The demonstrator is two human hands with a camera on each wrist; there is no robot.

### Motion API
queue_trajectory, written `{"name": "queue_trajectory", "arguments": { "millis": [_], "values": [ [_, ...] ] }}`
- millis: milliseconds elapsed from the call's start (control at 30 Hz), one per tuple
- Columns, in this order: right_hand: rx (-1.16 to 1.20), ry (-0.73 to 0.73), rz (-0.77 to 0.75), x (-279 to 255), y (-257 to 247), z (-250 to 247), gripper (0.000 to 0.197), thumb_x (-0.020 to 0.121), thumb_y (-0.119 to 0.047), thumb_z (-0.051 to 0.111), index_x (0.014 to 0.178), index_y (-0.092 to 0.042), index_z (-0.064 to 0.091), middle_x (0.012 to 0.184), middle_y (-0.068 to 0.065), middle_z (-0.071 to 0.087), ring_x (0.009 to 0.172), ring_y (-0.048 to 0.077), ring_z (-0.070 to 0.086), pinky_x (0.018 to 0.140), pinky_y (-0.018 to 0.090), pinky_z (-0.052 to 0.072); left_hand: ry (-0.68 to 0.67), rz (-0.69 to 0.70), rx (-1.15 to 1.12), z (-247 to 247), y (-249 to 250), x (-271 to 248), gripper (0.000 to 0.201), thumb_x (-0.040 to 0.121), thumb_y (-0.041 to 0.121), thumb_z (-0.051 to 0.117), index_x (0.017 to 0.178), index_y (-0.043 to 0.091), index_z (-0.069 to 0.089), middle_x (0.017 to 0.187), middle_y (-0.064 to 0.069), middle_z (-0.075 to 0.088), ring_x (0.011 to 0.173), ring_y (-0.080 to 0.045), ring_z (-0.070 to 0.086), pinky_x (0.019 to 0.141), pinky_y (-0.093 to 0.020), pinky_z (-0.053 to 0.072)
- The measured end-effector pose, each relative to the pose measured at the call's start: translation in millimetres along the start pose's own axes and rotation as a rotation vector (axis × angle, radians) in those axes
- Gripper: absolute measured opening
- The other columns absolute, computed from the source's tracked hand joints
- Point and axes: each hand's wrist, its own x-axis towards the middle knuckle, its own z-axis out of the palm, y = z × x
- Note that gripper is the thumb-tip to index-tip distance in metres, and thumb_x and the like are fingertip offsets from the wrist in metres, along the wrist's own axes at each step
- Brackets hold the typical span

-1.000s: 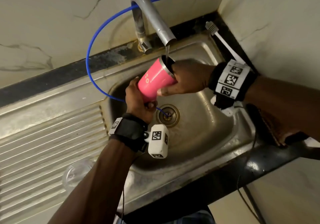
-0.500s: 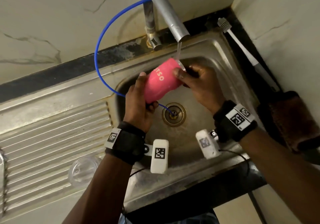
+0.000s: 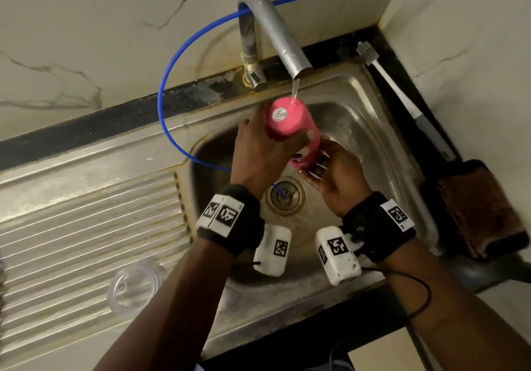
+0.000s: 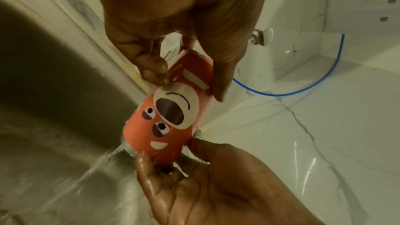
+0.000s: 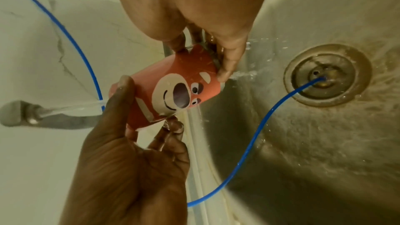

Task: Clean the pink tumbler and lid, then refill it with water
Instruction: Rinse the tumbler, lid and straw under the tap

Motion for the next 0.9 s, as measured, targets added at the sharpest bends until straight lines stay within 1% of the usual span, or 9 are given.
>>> {"name": "queue_trajectory", "arguments": {
  "millis": [133, 267, 333, 433, 500, 600, 633, 733, 900],
  "values": [
    [-0.099, -0.009, -0.018, -7, -6, -1, 0.021, 0.103, -0.024, 0.055, 0.111, -0.017, 0.074, 0.097, 0.001, 0.08, 0.104, 0.024, 0.073, 0.102, 0.042, 0.056, -0.011, 0.038, 0.093, 2, 6, 15, 0.085, 0.061, 0.072, 0.082, 0.135, 0.038, 0.057, 0.126, 0.007, 0.068, 0.116, -0.019, 0.066, 0.096, -0.047, 0.06],
    [-0.518, -0.011, -0.212, -13, -5, -9, 0.04, 0.095, -0.018, 0.066, 0.134, -0.024, 0.066, 0.131, -0.005, 0.069, 0.122, 0.014, 0.063, 0.104, 0.035, 0.048, -0.007, 0.048, 0.2, -12, 6, 1, 0.085, 0.058, 0.077, 0.079, 0.129, 0.035, 0.059, 0.124, 0.003, 0.066, 0.109, -0.017, 0.065, 0.094, -0.043, 0.059],
    [-0.704, -0.128, -0.371, -23, -2, -15, 0.064, 0.086, -0.02, 0.079, 0.145, -0.03, 0.054, 0.143, -0.01, 0.057, 0.128, 0.003, 0.054, 0.106, 0.03, 0.047, -0.004, 0.061, 0.239, -18, 5, -15, 0.08, 0.058, 0.075, 0.08, 0.124, 0.034, 0.061, 0.121, 0.004, 0.063, 0.108, -0.016, 0.062, 0.093, -0.036, 0.056],
    [-0.787, -0.316, -0.52, -42, 9, -13, 0.07, 0.081, -0.01, 0.086, 0.133, -0.041, 0.051, 0.127, -0.022, 0.059, 0.115, -0.015, 0.058, 0.09, 0.013, 0.049, 0.009, 0.075, 0.26, -22, 2, -38, 0.075, 0.063, 0.068, 0.089, 0.123, 0.031, 0.062, 0.12, 0.005, 0.063, 0.106, -0.009, 0.059, 0.087, -0.023, 0.051],
    [-0.777, -0.321, -0.59, -50, 18, -11, 0.07, 0.08, -0.011, 0.088, 0.136, -0.031, 0.052, 0.124, -0.02, 0.064, 0.111, -0.009, 0.063, 0.088, 0.016, 0.054, 0.022, 0.078, 0.271, -23, 2, -53, 0.076, 0.064, 0.067, 0.092, 0.124, 0.032, 0.061, 0.121, 0.006, 0.062, 0.101, 0.002, 0.054, 0.081, -0.008, 0.041],
    [-0.841, -0.271, -0.663, -64, 25, -9, 0.08, 0.076, -0.028, 0.091, 0.144, -0.021, 0.049, 0.127, -0.013, 0.066, 0.113, -0.002, 0.065, 0.092, 0.024, 0.058, 0.01, 0.074, 0.266, -27, 5, -72, 0.078, 0.065, 0.065, 0.092, 0.128, 0.03, 0.061, 0.122, 0.007, 0.055, 0.099, 0.015, 0.047, 0.081, -0.001, 0.037],
    [-0.83, -0.267, -0.667, -69, 26, -8, 0.081, 0.075, -0.029, 0.092, 0.144, -0.02, 0.05, 0.125, -0.012, 0.067, 0.112, -0.003, 0.065, 0.091, 0.022, 0.057, -0.003, 0.072, 0.253, -32, 7, -75, 0.079, 0.067, 0.065, 0.092, 0.13, 0.03, 0.063, 0.123, 0.007, 0.055, 0.101, 0.013, 0.05, 0.085, -0.003, 0.041],
    [-0.784, -0.238, -0.702, -80, 24, -8, 0.076, 0.074, -0.025, 0.093, 0.138, -0.019, 0.053, 0.116, -0.018, 0.067, 0.106, -0.012, 0.064, 0.084, 0.01, 0.052, -0.016, 0.094, 0.203, -49, 8, -82, 0.078, 0.07, 0.072, 0.088, 0.134, 0.03, 0.07, 0.122, 0.006, 0.067, 0.106, -0.006, 0.066, 0.092, -0.031, 0.058],
    [-0.773, -0.223, -0.763, -93, 19, -1, 0.077, 0.074, -0.032, 0.095, 0.138, -0.012, 0.057, 0.118, -0.012, 0.07, 0.111, -0.002, 0.066, 0.082, 0.013, 0.055, -0.018, 0.155, 0.102, -75, 17, -100, 0.066, 0.081, 0.052, 0.086, 0.138, 0.022, 0.072, 0.114, 0.002, 0.069, 0.101, -0.013, 0.071, 0.094, -0.036, 0.059]
  ]
}}
